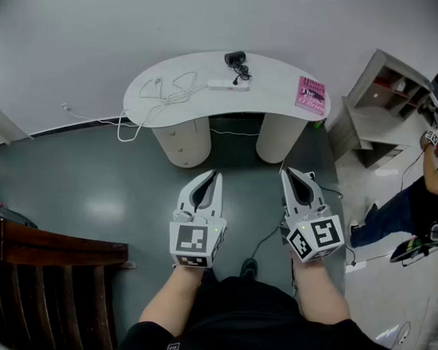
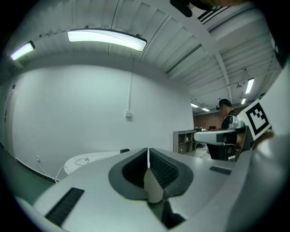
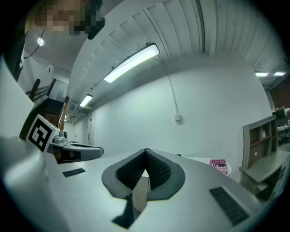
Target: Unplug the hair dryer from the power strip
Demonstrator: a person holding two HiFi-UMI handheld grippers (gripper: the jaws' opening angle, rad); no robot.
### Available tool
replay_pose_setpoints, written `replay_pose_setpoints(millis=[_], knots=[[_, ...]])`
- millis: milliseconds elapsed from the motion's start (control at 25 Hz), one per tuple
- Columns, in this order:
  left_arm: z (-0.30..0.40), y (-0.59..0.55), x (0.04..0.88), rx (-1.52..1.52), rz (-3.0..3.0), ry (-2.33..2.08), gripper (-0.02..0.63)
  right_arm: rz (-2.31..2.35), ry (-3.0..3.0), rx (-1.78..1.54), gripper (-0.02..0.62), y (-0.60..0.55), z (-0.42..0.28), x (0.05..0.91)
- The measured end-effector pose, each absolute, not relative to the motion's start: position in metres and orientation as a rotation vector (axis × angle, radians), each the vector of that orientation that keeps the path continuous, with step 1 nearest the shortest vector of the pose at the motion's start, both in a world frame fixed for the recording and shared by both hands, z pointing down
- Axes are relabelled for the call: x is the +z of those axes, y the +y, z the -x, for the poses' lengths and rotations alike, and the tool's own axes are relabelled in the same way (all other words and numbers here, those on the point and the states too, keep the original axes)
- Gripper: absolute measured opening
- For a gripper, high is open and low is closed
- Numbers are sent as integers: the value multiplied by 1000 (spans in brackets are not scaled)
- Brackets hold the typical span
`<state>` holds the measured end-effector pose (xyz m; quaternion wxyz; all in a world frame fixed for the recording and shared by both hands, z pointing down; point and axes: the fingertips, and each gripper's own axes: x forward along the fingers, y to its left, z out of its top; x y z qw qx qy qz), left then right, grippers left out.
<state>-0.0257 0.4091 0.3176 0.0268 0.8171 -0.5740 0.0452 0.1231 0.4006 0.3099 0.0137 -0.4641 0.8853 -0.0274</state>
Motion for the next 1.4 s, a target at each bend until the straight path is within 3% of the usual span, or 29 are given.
replay_pose_setpoints(millis=[1080,1400], knots=[[-51,412,322,157,-2521,-1801,21,1365,2757,-163,35,389,-197,319],[-42,370,342,162,-2497,-1781,21,1348,2799,-221,35,349,-181,337]])
